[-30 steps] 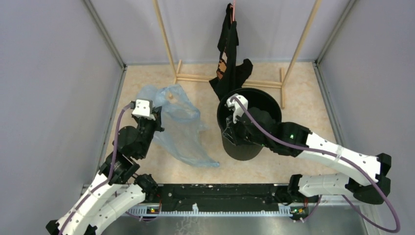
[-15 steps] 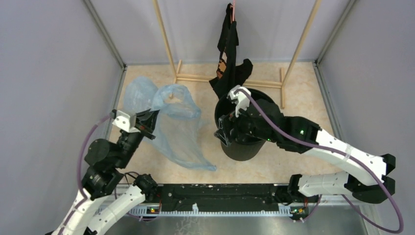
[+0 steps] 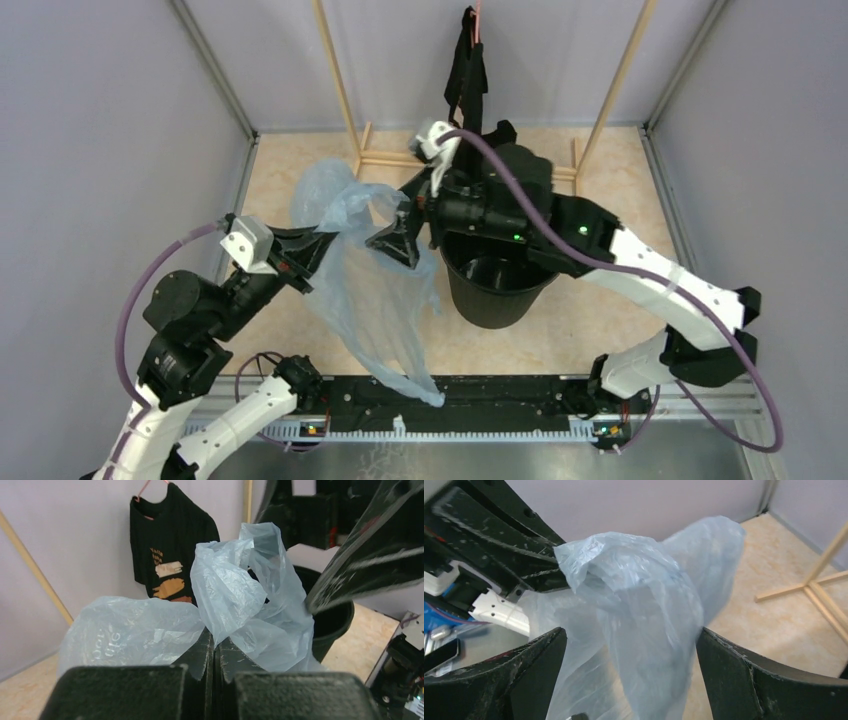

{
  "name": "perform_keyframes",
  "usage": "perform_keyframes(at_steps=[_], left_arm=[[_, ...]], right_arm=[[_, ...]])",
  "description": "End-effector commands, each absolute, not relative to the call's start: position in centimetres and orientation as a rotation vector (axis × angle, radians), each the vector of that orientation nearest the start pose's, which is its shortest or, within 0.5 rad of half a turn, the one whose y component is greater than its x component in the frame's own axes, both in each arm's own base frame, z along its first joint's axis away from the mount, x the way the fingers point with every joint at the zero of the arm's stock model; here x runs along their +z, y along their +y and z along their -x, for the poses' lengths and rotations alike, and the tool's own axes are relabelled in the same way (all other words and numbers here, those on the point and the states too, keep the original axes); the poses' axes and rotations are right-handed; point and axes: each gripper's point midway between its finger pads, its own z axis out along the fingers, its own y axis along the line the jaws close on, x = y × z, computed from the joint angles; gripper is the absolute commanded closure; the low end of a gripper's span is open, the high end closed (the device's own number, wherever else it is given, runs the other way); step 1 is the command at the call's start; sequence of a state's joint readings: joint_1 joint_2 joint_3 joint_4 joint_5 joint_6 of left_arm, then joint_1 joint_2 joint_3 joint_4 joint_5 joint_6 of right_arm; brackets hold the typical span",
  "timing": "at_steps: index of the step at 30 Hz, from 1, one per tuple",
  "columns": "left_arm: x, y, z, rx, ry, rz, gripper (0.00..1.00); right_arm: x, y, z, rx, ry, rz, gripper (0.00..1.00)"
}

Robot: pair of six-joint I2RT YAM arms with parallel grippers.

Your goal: Put the trash bags into the trash bin

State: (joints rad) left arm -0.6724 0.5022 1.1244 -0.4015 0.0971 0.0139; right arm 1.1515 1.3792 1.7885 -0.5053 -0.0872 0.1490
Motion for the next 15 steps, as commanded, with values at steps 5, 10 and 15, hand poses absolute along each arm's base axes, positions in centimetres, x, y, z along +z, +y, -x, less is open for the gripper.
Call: perform_keyframes(at_steps=[5, 10, 15], left_arm=[[44.4, -13.8, -14.0, -0.62, 1.272, -0.585, 1.0], [44.0, -12.7, -13.7, -0.608, 1.28, -0.534, 1.0], [44.4, -9.8, -14.4, -0.591, 1.341, -0.303, 0.71]], right_arm=[[41.4, 44.7, -15.0, 1.019, 1.486, 1.055, 0.06], [41.8, 46.0, -14.3, 0.97, 1.448, 1.057, 0.53], [44.6, 45.6, -15.0, 0.995, 1.434, 0.881, 1.0]])
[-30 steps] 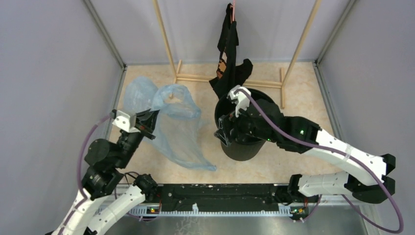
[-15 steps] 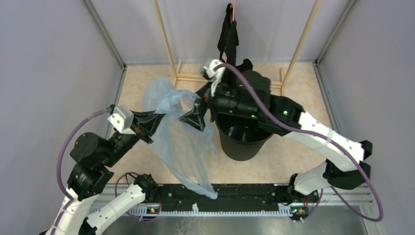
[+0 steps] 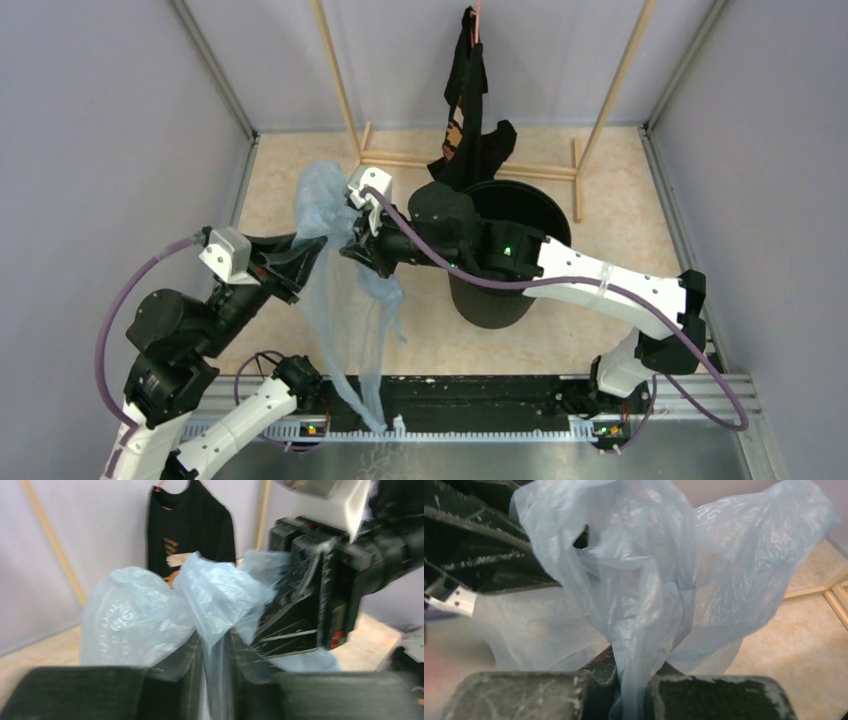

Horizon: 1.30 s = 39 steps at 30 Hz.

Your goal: Put the trash bags into the trash bin

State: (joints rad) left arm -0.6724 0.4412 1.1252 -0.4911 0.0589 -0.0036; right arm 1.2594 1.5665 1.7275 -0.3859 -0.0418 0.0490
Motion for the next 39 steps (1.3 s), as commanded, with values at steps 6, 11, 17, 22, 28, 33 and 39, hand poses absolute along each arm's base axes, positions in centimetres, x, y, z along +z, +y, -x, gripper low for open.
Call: perform_keyframes(at_steps=[6, 11, 17, 22, 28, 33, 39], left_arm=[[45.0, -5.6, -13.9, -0.55, 1.417, -0.049, 0.01], [45.6, -4.7, -11.4, -0.637, 1.457, -0.01, 0.01], [42.3, -6.4, -9.9, -0.742, 1.648, -0.035, 0.01], [37.5, -8.0, -10.6, -0.79, 1.825, 0.064, 0.01], [33.3, -10.5, -12.2, -0.836, 1.914, 0.091, 0.01], [30.1, -12.5, -12.9, -0.869, 1.991, 0.075, 0.01], [31.3, -12.5, -11.8, -0.942, 1.93, 0.052, 0.54]], right_arm=[[48.5, 41.8, -18.2, 1.046, 1.437, 0.385, 1.0], [49.3, 38.7, -21.8, 0.963, 1.446, 0.056, 1.0], [50.2, 38.5, -25.7, 0.906, 1.456, -0.168, 1.0], [51.1, 39.7, -25.4, 0.99, 1.438, -0.174, 1.0], [52.4, 39.1, -24.3, 1.074, 1.414, -0.173, 1.0], [53.0, 38.2, -23.4, 1.115, 1.403, -0.161, 1.0], [54.4, 37.3, -21.8, 1.181, 1.367, -0.096, 1.0]])
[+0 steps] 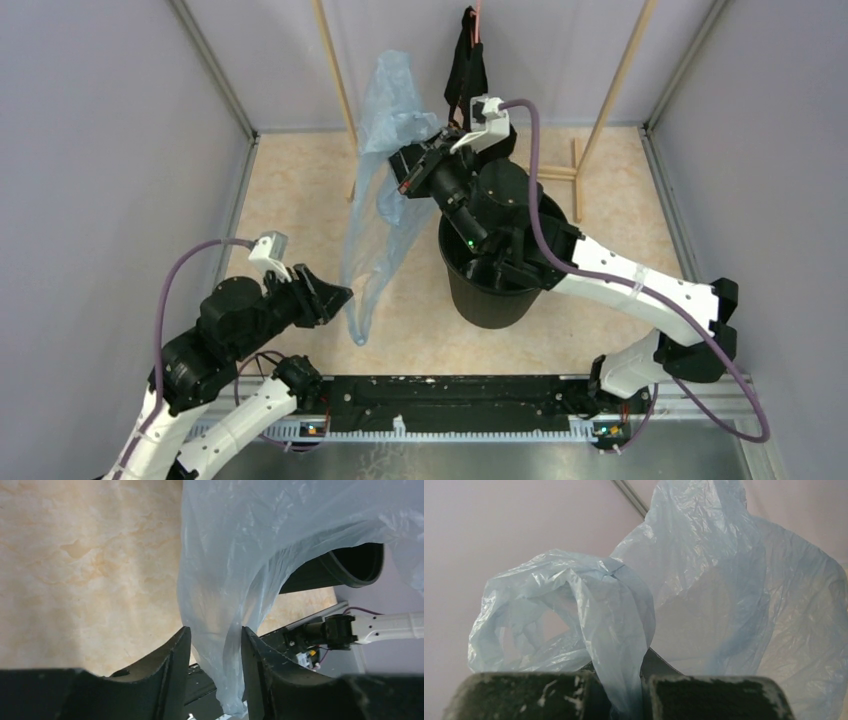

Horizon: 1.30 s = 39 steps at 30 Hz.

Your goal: Put the trash bags into the trash bin

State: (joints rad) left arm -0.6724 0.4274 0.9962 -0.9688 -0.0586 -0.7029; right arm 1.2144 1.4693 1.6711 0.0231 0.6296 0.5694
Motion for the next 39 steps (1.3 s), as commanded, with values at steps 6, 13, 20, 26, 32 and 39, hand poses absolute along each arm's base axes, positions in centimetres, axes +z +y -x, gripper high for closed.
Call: perform_keyframes(at_steps=[6, 13, 20, 26, 32, 39], left_arm=[[31.9, -11.2, -10.4, -0.986, 1.905, 0.126, 0.01], [28.7, -14.9, -9.5, -1.198, 1.957, 0.067, 0.08], [37.2, -13.6, -8.8, -1.16, 1.664, -0.123, 0.96], [49.7, -15.1, -2.6, -1.363, 1.317, -0.516, 1.0], [55.9, -18.6, -2.1, -1.531, 1.156, -0.714, 1.0], [59.6, -21.6, -4.9, -1.681, 1.002, -0.763, 1.0]], right_arm=[[55.9, 36.6, -20.7, 1.262, 1.305, -0.091, 1.0], [56.0, 37.0, -20.1, 1.302, 1.284, -0.062, 1.0], [55.2, 36.1, -18.5, 1.273, 1.281, 0.083, 0.98], [53.7, 33.9, -13.8, 1.262, 1.215, 0.432, 1.0], [53.3, 31.4, -12.3, 1.214, 1.274, 0.533, 1.0], [52.2, 24.6, -13.3, 1.018, 1.38, 0.45, 1.0]])
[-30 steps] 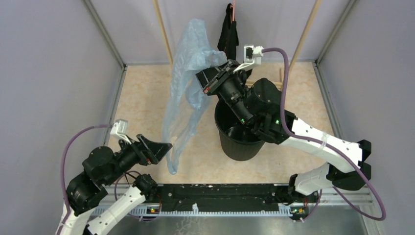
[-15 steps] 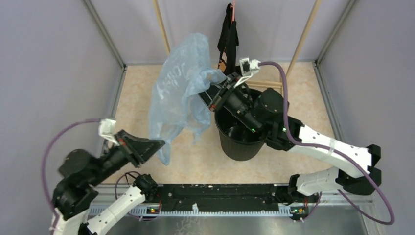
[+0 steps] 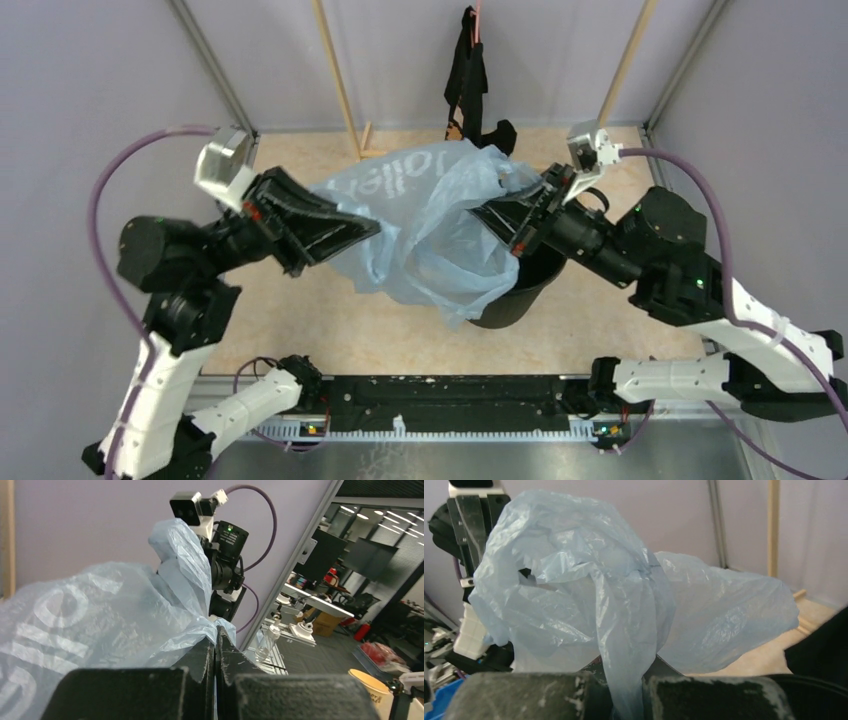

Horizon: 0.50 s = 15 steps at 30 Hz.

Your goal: Put the trash bags into the trash bin

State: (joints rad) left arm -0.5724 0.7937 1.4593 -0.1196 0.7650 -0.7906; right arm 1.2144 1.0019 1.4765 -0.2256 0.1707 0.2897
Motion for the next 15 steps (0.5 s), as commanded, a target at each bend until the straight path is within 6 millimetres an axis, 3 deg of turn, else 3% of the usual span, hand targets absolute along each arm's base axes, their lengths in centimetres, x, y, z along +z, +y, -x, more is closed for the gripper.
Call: perform_keyframes(at_steps=[1, 4, 8, 13, 15], left_arm=[[59.9, -22.0, -5.4, -1.712, 0.987, -0.755, 1.0], [60.5, -22.9, -6.6, -1.804, 0.925, -0.733, 1.0], [60.4, -24.6, -8.2, -1.874, 0.905, -0.701, 1.0], [58.4, -29.3, -11.5, -1.898, 1.006, -0.639, 1.0], [57.0, -31.3, -13.7, -1.878, 1.076, -0.599, 1.0]], right_arm=[[52.2, 23.2, -13.4, 0.994, 1.387, 0.42, 1.0], [52.1, 20.1, -13.3, 0.97, 1.408, 0.356, 1.0], [50.7, 17.8, -12.7, 0.973, 1.461, 0.317, 1.0], [47.7, 15.4, -14.1, 0.808, 1.576, 0.264, 1.0], [47.0, 14.6, -14.6, 0.737, 1.606, 0.248, 1.0]])
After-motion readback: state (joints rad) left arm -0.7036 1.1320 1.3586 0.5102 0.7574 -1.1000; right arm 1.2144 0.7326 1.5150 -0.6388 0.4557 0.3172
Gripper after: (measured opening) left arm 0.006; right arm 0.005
